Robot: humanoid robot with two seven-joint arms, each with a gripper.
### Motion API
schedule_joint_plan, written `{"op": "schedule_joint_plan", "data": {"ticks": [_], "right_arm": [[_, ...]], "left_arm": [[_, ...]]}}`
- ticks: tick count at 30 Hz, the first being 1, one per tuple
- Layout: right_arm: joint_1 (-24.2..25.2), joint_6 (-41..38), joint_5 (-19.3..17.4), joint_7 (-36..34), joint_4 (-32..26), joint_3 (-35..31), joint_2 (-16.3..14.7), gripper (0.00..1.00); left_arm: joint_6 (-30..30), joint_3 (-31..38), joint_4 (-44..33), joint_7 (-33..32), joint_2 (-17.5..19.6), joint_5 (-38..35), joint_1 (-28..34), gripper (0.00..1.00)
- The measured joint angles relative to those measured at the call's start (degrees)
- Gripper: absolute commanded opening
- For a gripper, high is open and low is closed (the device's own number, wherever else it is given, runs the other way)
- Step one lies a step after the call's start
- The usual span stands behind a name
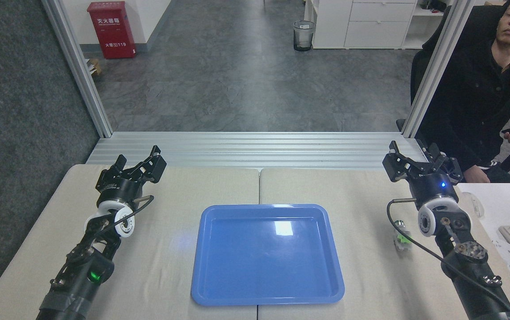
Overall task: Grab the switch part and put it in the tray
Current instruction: 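Lower the right gripper onto the small green-grey switch part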
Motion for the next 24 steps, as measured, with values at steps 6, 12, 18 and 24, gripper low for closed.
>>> {"op": "schedule_joint_plan", "data": {"ticks": [6, 12, 18, 24], "right_arm": [[-0.76, -0.07, -0.31, -0.04, 0.04, 0.62, -0.66, 0.99], [-0.84, -0.1, -0.35, -0.27, 0.05, 1.08, -1.25, 0.99], [-0.93, -0.13, -0.15, -0.35, 0.1, 1.54, -1.74, 0.99], [-1.16, -0.13, 0.06, -0.37, 0.16, 1.99, -2.3, 0.99]], "left_arm": [[0.0, -0.01, 0.0, -0.04, 0.02, -0.12, 0.0, 1.0], [0.0, -0.01, 0.0, -0.05, 0.04, -0.11, 0.0, 1.0], [0.0, -0.01, 0.0, -0.05, 0.04, -0.11, 0.0, 1.0], [0.0, -0.01, 0.0, -0.05, 0.05, -0.1, 0.0, 1.0]]}}
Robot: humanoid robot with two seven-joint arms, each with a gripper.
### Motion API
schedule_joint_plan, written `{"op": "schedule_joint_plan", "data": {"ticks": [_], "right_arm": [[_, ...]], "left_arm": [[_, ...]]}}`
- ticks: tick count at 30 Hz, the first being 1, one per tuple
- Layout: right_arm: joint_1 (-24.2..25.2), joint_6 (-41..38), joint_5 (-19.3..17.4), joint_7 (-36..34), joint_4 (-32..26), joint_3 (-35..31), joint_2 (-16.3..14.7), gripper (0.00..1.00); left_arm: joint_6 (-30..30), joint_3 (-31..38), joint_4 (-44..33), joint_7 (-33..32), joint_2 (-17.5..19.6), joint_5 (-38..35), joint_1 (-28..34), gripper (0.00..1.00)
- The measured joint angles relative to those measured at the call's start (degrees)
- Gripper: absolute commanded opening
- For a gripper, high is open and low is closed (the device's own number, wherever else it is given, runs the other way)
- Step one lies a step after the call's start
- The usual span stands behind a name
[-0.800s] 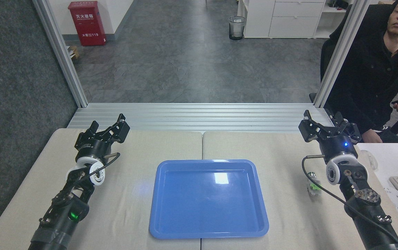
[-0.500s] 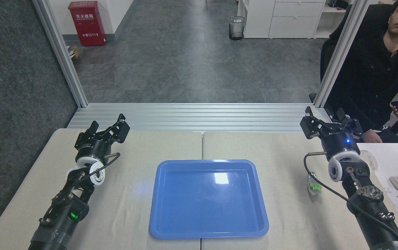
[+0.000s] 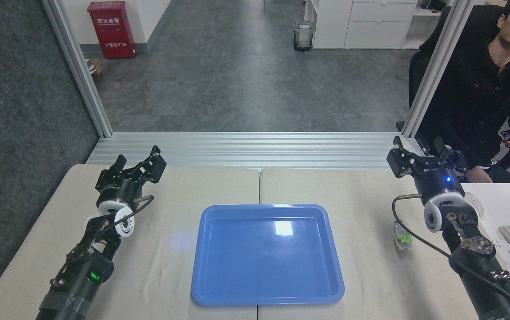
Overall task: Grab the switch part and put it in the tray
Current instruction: 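Lower the right gripper onto the small green-grey switch part, then close the right gripper on the switch part and lift it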
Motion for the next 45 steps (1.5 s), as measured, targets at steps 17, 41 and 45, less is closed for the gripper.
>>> {"op": "schedule_joint_plan", "data": {"ticks": [17, 41, 45], "right_arm": [[-0.01, 0.05, 0.18, 0.82, 0.01, 0.79, -0.75, 0.99], [5.8, 2.09, -0.29, 3.48, -2.65, 0.59, -0.53, 0.99], [8.03, 3.27, -0.37, 3.52, -2.19, 0.5, 0.12, 0.99]], "left_arm": [[0.0, 0.0, 0.0, 0.0, 0.0, 0.0, 0.0, 1.0], [0.0, 0.01, 0.0, -0.01, 0.02, 0.01, 0.0, 1.0], [0.0, 0.01, 0.0, -0.01, 0.02, 0.01, 0.0, 1.0]]}}
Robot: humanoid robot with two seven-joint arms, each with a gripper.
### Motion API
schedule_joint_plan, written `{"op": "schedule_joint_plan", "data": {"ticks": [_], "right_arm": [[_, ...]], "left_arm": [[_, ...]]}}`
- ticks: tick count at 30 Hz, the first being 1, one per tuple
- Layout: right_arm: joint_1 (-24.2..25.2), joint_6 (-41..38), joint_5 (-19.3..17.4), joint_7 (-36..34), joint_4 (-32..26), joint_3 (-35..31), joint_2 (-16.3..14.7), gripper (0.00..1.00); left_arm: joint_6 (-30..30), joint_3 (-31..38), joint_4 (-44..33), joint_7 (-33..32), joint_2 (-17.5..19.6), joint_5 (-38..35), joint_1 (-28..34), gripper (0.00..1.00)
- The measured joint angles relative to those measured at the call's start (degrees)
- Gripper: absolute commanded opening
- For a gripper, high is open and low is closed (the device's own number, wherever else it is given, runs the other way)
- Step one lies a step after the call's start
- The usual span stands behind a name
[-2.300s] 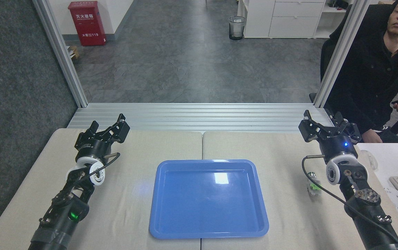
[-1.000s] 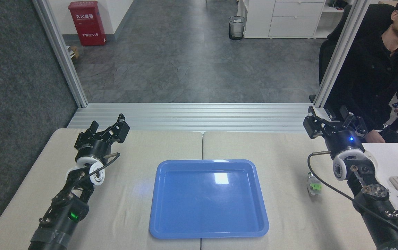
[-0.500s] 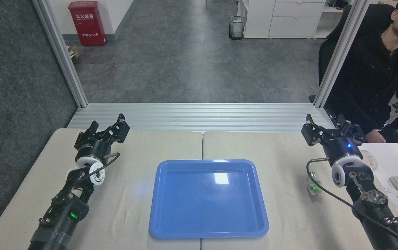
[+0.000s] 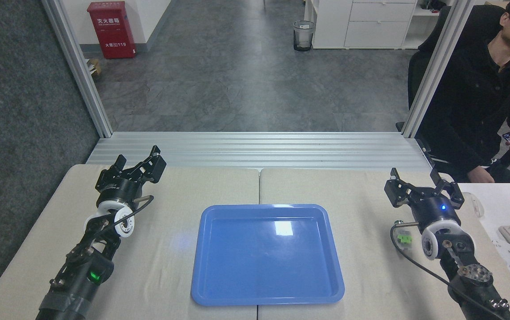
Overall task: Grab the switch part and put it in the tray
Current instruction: 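Close the right gripper on the switch part and lift it, then carry the switch part with the right gripper over the blue tray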
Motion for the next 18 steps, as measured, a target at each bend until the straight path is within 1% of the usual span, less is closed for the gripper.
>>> {"op": "schedule_joint_plan", "data": {"ticks": [8, 11, 15, 16, 17, 18], "right_arm": [[4.48, 0.86, -0.11, 0.0, 1.85, -0.08, 1.8, 0.97], [5.86, 1.03, -0.11, 0.0, 2.66, -0.11, 2.45, 0.92], [7.27, 1.14, -0.1, -0.25, 3.93, -0.1, 3.21, 0.89], [7.54, 1.22, -0.1, -0.3, 4.27, -0.09, 3.37, 0.86], [7.79, 1.27, -0.09, -0.35, 4.61, -0.06, 3.54, 0.74], [8.03, 1.34, -0.09, -0.41, 4.94, -0.04, 3.69, 0.58]], "left_arm": [[0.0, 0.0, 0.0, 0.0, 0.0, 0.0, 0.0, 1.0], [0.0, 0.0, 0.0, 0.0, 0.01, 0.0, 0.0, 1.0], [0.0, 0.0, 0.0, -0.02, 0.01, 0.0, 0.0, 1.0], [0.0, 0.0, 0.0, -0.02, 0.01, 0.0, 0.0, 1.0], [0.0, 0.0, 0.0, -0.02, 0.01, 0.0, 0.0, 1.0], [0.0, 0.0, 0.0, -0.02, 0.01, 0.0, 0.0, 1.0]]}}
